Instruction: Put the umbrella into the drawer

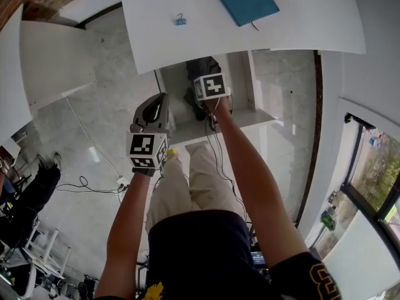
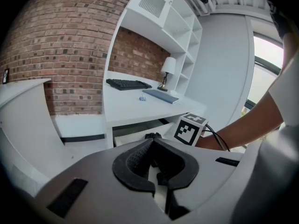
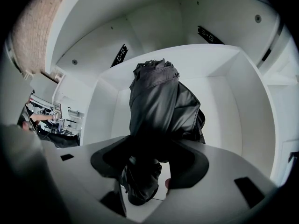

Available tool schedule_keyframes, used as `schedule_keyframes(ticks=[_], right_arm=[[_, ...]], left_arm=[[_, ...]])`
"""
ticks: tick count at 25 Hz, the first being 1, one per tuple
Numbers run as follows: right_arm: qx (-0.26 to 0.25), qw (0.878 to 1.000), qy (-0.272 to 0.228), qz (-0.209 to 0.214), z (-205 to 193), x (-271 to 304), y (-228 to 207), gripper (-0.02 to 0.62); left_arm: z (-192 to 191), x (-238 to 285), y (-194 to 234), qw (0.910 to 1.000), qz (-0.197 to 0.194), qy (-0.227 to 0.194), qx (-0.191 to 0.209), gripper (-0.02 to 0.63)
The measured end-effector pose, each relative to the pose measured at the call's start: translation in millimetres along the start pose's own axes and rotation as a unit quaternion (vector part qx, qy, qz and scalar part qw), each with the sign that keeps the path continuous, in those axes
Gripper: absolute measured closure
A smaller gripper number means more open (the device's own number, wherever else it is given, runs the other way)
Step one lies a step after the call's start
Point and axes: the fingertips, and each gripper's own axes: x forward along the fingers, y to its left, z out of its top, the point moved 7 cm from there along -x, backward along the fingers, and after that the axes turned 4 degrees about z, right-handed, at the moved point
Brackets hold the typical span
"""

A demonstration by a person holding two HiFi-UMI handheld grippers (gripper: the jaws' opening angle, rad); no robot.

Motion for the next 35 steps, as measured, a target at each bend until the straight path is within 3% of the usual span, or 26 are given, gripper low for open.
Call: schedule_keyframes(ticks=[8, 11, 16, 18, 26, 35], right_arm=[[-0.012, 0.999, -0.005, 0.040, -15.0, -10.5, -6.9, 0.270], [0.011, 0.998, -0.021, 0.056, -14.4, -20.5, -1.8, 0.265], [0.010, 0.999, -0.028, 0.033, -21.8, -48.3, -2.6, 0.272], [-0.001, 0.999, -0.045, 0.018, -21.9, -60.1, -0.9, 0.364], [-0.055, 0.995, -0.084, -0.013, -27.5, -87.6, 6.8, 0.559], [-0.046, 0.992, -0.121, 0.000, -33.5, -119.9, 26.7, 0.592]], left_arm=[[2.0, 2.6, -8.7, 1.0000, -0.006, -0.001, 0.007, 0.592], [3.5, 0.1, -5.6, 1.0000, -0.004, -0.002, 0.008, 0.592], [3.8, 0.9, -17.3, 1.0000, -0.009, -0.003, 0.003, 0.592], [6.9, 1.4, -21.1, 0.9999, -0.012, -0.007, 0.002, 0.592], [3.1, 1.4, -36.1, 0.9997, -0.022, -0.009, 0.003, 0.592], [14.0, -13.8, -42.3, 0.9995, -0.028, -0.017, 0.000, 0.592]])
